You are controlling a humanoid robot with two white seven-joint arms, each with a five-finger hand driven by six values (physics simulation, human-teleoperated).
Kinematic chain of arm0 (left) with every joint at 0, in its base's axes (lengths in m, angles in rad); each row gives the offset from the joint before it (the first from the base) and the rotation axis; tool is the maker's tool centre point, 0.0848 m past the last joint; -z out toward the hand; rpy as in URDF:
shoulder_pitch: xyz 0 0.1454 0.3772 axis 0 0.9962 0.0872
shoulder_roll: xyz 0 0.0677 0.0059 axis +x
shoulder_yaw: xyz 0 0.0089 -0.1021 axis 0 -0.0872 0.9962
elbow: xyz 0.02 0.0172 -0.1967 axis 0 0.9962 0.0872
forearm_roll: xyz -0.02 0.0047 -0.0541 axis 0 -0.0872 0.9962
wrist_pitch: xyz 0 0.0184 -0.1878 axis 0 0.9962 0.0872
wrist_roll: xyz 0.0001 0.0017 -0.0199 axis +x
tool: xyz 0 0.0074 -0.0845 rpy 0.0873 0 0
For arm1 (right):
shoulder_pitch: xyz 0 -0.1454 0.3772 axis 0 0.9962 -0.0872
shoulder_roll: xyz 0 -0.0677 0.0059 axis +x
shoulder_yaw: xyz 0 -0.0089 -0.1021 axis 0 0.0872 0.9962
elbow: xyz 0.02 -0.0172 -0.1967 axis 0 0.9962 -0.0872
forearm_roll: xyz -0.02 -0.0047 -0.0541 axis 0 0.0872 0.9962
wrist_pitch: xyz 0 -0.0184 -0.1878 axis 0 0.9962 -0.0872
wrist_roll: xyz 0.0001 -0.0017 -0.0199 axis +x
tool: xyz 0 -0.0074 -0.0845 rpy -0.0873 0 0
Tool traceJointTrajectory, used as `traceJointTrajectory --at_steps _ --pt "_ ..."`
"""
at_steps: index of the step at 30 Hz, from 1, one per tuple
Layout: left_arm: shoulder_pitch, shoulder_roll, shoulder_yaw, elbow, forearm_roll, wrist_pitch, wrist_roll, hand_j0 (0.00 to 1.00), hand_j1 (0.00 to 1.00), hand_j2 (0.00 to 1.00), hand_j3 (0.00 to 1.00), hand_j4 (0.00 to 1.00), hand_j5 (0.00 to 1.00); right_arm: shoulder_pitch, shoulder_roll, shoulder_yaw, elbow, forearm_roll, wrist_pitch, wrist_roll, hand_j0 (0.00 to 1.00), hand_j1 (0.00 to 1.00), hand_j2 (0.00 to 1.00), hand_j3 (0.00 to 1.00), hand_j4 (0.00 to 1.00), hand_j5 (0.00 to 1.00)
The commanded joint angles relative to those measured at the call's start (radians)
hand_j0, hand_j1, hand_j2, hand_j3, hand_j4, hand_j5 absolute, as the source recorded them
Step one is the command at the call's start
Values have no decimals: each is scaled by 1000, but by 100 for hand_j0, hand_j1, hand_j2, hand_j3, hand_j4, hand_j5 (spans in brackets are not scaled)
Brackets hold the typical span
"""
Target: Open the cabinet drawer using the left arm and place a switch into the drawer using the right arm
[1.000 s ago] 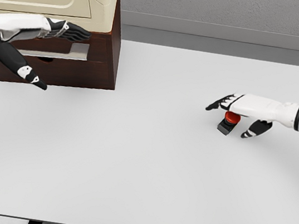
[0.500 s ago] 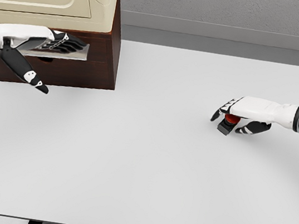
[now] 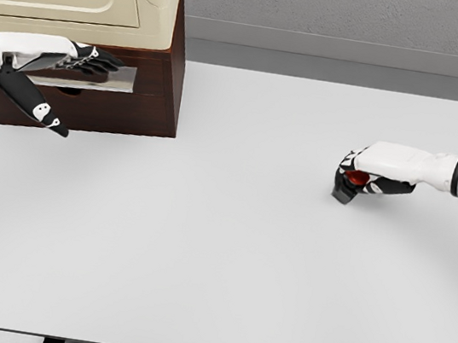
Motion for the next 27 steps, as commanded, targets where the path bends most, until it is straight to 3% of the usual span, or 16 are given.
traceJointTrajectory --at_steps 1,10,17,22,27 --pt "0 1 1 0 -9 1 0 100 100 100 100 100 100 -3 1 -3 -2 -5 2 0 44 44 44 44 44 44" --pt "8 -25 1 32 -31 0 0 100 100 100 100 100 100 -26 24 -1 -10 -7 2 0 38 38 38 38 38 38" --pt "12 -29 4 31 -29 0 0 100 100 100 100 100 100 -74 19 3 -96 -7 2 0 38 38 38 38 38 38" --pt "17 -27 4 34 -32 1 0 100 100 100 100 100 100 -126 15 12 -170 -7 2 0 37 37 37 37 37 37" --pt "18 -21 4 40 -32 1 0 100 100 100 100 100 100 -215 31 98 -190 -10 2 0 38 38 38 38 38 38"
